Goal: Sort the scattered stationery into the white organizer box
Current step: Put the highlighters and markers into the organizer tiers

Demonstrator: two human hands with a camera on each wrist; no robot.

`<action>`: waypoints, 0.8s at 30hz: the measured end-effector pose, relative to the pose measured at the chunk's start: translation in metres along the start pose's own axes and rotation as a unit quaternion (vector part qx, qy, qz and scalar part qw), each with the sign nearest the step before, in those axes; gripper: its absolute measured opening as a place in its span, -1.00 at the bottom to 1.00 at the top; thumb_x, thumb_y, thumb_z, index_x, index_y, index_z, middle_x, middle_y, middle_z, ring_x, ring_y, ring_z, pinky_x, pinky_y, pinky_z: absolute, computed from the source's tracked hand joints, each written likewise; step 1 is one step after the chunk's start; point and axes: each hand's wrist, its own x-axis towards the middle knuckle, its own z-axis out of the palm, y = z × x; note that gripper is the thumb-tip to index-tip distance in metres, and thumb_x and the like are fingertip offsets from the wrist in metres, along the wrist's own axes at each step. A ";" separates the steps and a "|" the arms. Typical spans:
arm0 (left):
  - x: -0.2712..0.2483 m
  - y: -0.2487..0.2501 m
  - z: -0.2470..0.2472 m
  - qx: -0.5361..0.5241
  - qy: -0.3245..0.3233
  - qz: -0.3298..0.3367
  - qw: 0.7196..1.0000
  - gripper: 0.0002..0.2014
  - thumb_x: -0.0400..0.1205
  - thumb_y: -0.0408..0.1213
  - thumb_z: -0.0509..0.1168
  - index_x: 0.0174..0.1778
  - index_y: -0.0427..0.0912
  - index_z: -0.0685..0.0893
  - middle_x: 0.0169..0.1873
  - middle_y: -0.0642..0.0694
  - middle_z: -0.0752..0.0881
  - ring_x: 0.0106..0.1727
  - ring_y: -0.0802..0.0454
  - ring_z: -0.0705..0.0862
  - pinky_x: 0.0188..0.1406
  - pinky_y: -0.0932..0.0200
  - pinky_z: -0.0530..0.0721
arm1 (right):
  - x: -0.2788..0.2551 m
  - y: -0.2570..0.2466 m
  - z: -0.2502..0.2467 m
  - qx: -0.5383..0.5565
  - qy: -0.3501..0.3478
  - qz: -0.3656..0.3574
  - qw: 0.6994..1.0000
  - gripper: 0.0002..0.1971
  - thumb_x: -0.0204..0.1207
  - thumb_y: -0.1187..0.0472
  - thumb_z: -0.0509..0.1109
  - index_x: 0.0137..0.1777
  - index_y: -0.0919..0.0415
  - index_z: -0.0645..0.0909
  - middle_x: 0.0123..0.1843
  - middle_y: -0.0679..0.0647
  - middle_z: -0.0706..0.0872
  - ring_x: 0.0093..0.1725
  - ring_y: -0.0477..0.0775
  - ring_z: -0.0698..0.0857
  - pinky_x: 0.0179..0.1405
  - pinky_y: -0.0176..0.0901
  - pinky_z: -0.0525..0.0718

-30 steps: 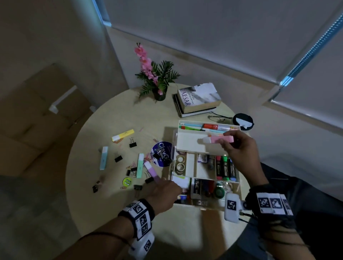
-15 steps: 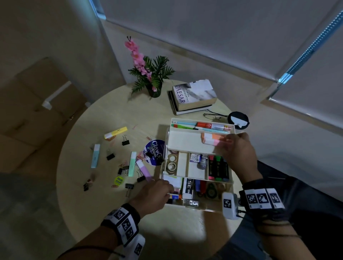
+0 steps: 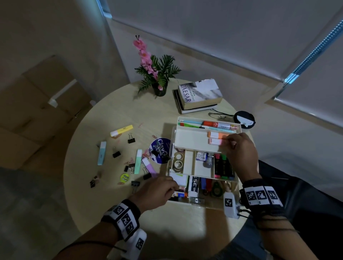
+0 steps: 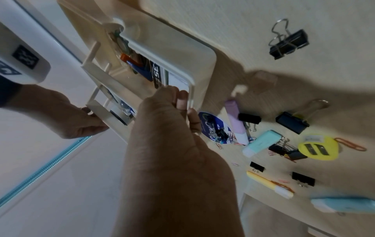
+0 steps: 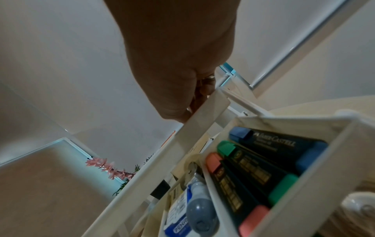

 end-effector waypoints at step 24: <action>-0.122 -0.191 -0.061 -0.094 0.245 -0.207 0.942 -0.86 0.63 -0.34 0.41 0.00 0.01 0.80 -0.14 0.13 0.79 -0.21 0.10 0.73 -0.10 0.03 0.80 | -0.056 -0.228 0.197 0.028 -0.290 -0.016 0.957 -0.77 0.56 0.10 0.59 0.03 0.25 0.70 -0.10 0.19 0.84 -0.07 0.24 0.82 -0.18 -0.11 0.67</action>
